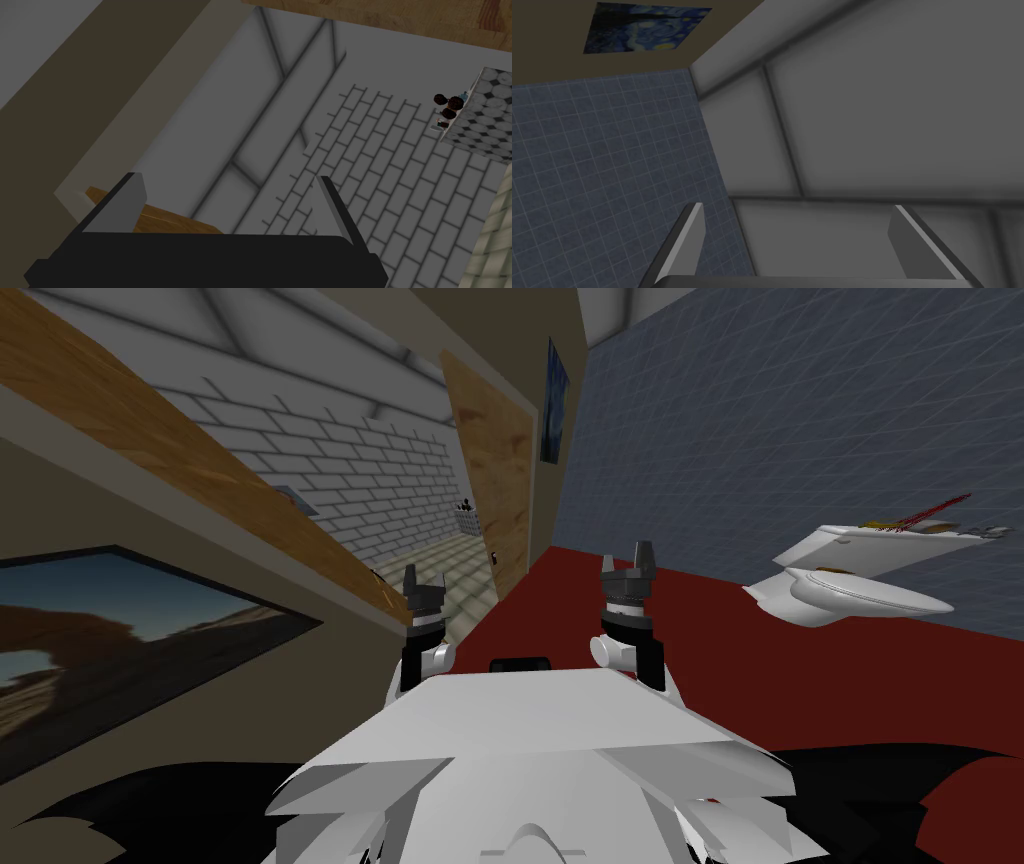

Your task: Push the door open

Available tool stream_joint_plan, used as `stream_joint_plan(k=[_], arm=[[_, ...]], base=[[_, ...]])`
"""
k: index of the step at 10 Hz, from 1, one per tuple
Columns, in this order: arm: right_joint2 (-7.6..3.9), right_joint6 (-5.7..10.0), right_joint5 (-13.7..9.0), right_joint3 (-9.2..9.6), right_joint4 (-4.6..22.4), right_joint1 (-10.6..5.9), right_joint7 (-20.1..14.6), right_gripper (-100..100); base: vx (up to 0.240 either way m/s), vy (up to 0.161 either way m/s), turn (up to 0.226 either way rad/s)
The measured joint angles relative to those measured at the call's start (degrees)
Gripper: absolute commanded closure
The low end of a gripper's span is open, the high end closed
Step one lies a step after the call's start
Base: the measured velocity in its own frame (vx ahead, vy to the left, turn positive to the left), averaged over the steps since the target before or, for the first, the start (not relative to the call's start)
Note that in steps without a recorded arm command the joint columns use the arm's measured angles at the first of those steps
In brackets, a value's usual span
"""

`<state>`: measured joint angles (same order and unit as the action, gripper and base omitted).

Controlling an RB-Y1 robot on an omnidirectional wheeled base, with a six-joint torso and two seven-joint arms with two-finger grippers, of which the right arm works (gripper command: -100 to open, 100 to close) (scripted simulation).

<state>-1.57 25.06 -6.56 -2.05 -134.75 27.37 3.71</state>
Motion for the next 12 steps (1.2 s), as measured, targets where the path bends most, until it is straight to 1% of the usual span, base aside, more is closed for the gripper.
stream_joint_plan(k=[2,4,5,6,8,10,12], arm=[[-0.37,0.54,0.13,1.68,1.94,-0.62,-0.09,-100],[-0.85,0.86,0.11,3.15,4.04,-1.66,-0.33,-100],[-0.95,0.85,0.22,4.28,5.03,-2.16,-0.33,-100],[-1.09,1.24,0.3,5.24,6.0,-2.25,-0.38,-100],[-1.6,1.44,0.21,6.73,7.92,-3.19,-0.71,-100],[-2.16,2.14,0.08,7.94,9.8,-3.64,-1.11,-100],[-2.19,2.67,0.28,9.62,11.75,-4.35,-1.11,-100]], base=[[0.173,0.005,-0.013],[0.177,0.014,-0.017],[0.151,-0.012,-0.01],[0.14,-0.021,-0.018],[0.115,-0.007,-0.012],[0.089,0.001,-0.013],[0.091,-0.001,-0.011]])
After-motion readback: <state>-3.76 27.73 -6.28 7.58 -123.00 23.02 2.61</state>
